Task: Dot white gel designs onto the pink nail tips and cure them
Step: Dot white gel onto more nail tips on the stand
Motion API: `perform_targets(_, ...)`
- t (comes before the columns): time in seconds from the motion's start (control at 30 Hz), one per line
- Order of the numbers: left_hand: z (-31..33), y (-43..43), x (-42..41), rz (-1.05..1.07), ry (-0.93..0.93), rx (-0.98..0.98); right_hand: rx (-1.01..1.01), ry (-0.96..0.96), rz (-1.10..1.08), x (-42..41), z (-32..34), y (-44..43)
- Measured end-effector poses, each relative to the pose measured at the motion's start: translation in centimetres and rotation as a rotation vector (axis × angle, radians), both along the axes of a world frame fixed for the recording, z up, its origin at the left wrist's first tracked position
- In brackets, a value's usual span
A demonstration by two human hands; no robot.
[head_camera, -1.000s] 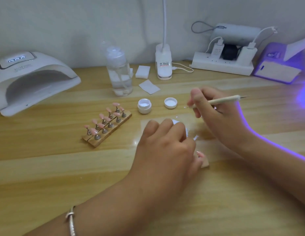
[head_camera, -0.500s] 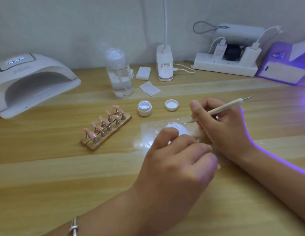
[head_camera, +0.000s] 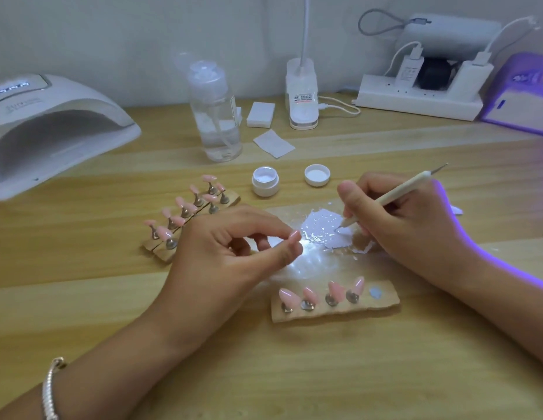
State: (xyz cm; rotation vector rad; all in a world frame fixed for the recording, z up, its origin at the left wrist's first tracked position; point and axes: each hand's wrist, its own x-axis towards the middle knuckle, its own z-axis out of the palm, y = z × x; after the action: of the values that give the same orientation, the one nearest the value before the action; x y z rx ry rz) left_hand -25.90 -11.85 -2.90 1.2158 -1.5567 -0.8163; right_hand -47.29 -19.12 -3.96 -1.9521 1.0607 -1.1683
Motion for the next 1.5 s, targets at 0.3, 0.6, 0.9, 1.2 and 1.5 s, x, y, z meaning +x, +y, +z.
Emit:
perform_targets(0.3, 0.1, 0.3, 0.0, -0.015, 0.103, 0.206, -0.047, 0.017, -0.054, -0.1, 0.3, -0.2)
perform_targets(0.6, 0.5, 0.2, -0.1, -0.007, 0.152, 0.22, -0.068, -0.037, -0.081, -0.1, 0.3, -0.1)
perform_targets(0.9, 0.8, 0.2, -0.6, -0.073, 0.192, 0.246, 0.103, -0.392, 0.075, 1.5, 2.7, 2.5)
perform_targets(1.2, 0.5, 0.3, -0.7, -0.083, 0.176, 0.16, 0.063, -0.343, 0.093, 2.9, 3.4, 4.7)
perform_targets(1.5, 0.7, 0.7, -1.0, -0.154, 0.227, 0.115, 0.13, -0.417, 0.104, 3.8, 3.8, 5.6)
